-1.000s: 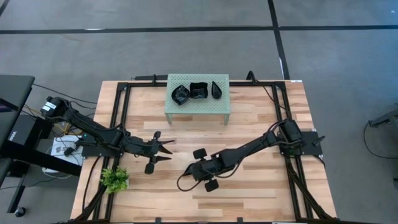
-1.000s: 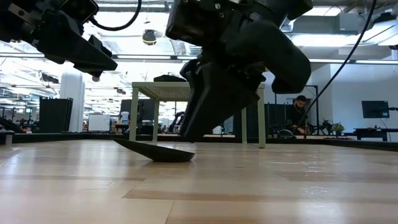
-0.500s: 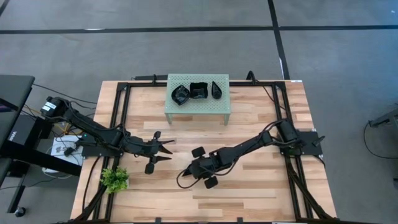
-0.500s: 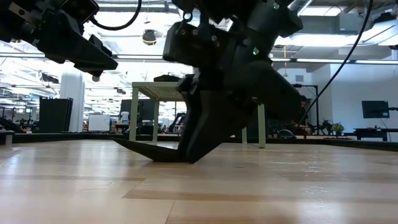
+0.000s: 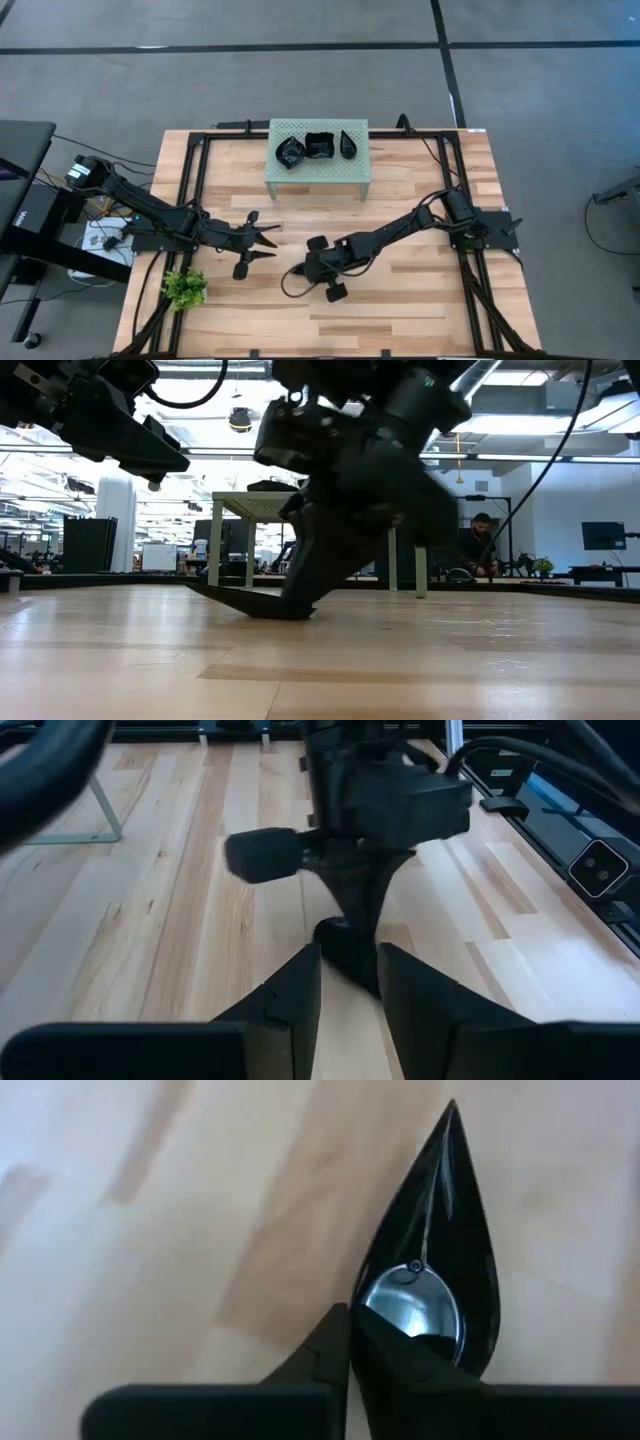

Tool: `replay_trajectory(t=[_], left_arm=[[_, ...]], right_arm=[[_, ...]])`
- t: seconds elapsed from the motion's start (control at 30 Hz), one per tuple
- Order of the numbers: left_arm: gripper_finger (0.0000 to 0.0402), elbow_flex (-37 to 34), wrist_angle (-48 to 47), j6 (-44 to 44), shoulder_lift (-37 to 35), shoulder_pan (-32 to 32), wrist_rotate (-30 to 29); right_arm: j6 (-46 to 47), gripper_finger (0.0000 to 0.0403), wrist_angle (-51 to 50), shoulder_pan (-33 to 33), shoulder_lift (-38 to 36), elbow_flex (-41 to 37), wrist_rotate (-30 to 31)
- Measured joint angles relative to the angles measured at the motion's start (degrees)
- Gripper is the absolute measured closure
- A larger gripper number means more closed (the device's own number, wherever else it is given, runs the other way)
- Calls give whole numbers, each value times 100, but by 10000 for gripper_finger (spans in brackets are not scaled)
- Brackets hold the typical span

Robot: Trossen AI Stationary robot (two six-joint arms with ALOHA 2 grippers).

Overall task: Pick & Place Mini shaped plates
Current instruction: Stack the drop-shaped plate on top of the other drop-shaped plate on the shelf

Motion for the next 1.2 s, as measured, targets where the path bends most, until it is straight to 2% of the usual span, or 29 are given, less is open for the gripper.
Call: replay_trajectory(t=[0.2,0.33,0.5,0.63,0.7,0.77,0.9,1.0,1.2], left_arm=[[298,0,0,0,0,2,0],[298,0,-2,-2,0,-37,2],[298,0,2,-2,0,-143,6],[298,4,51,-2,0,-190,11],[298,4,77,-2,0,-189,9],[298,4,92,-2,0,-189,6],[298,4,133,36,0,-189,-2],[298,4,146,41,0,-182,-2],[298,4,170,42,0,-182,-4]], right_arm=[[1479,385,1195,69,9,-39,411],[2424,399,1146,215,-355,124,689],[3085,400,83,431,-1194,399,2099],[3365,400,-922,484,-2075,444,3682],[3578,401,-1573,389,-2472,444,4478],[3851,401,-2192,181,-2820,444,4969],[4561,402,-3025,-546,-3229,424,4933],[4571,402,-3087,-1117,-3240,330,4773],[4571,402,-2959,-2035,-2967,329,4015]])
